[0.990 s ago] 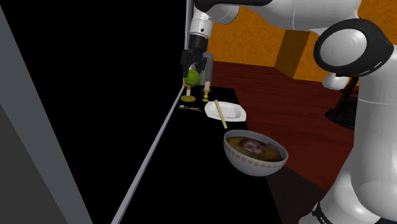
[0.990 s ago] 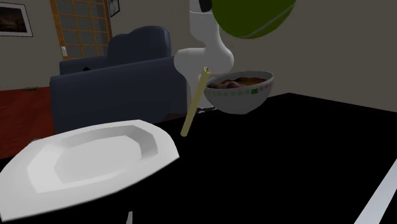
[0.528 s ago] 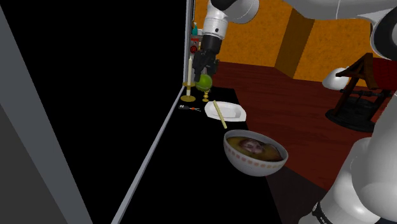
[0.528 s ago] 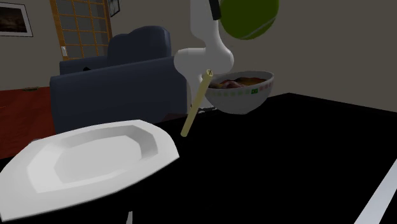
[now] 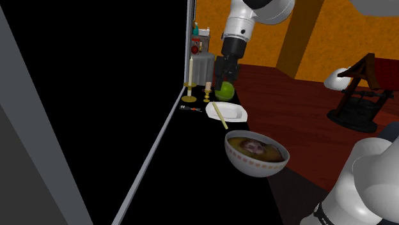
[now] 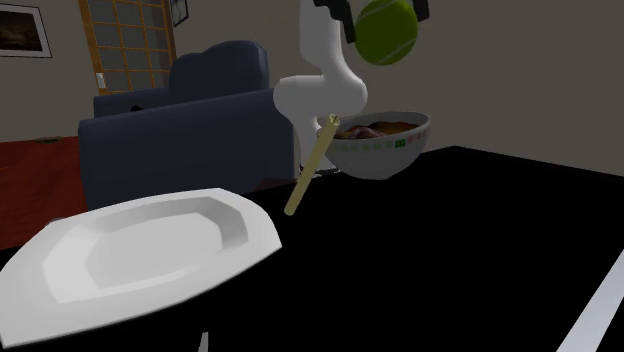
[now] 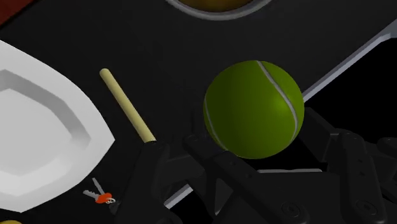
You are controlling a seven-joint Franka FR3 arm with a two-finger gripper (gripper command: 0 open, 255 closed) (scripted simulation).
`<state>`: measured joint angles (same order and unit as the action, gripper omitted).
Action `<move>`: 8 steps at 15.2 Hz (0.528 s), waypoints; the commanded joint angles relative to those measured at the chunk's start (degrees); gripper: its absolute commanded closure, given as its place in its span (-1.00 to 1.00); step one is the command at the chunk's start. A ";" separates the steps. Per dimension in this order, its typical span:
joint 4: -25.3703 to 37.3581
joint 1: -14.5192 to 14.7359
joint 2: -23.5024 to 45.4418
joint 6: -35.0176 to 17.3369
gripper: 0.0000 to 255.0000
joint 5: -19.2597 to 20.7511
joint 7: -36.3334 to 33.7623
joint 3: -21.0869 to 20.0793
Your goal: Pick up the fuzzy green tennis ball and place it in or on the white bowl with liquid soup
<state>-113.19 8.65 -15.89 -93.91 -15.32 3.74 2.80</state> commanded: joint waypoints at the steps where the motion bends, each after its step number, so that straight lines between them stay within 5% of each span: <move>1: -4.59 0.17 -4.74 -0.11 1.00 0.01 -0.78 -0.55; 8: -17.23 0.59 -20.66 2.47 1.00 -0.62 -3.75 -2.40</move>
<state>-128.48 9.24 -33.89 -92.08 -15.87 0.34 0.56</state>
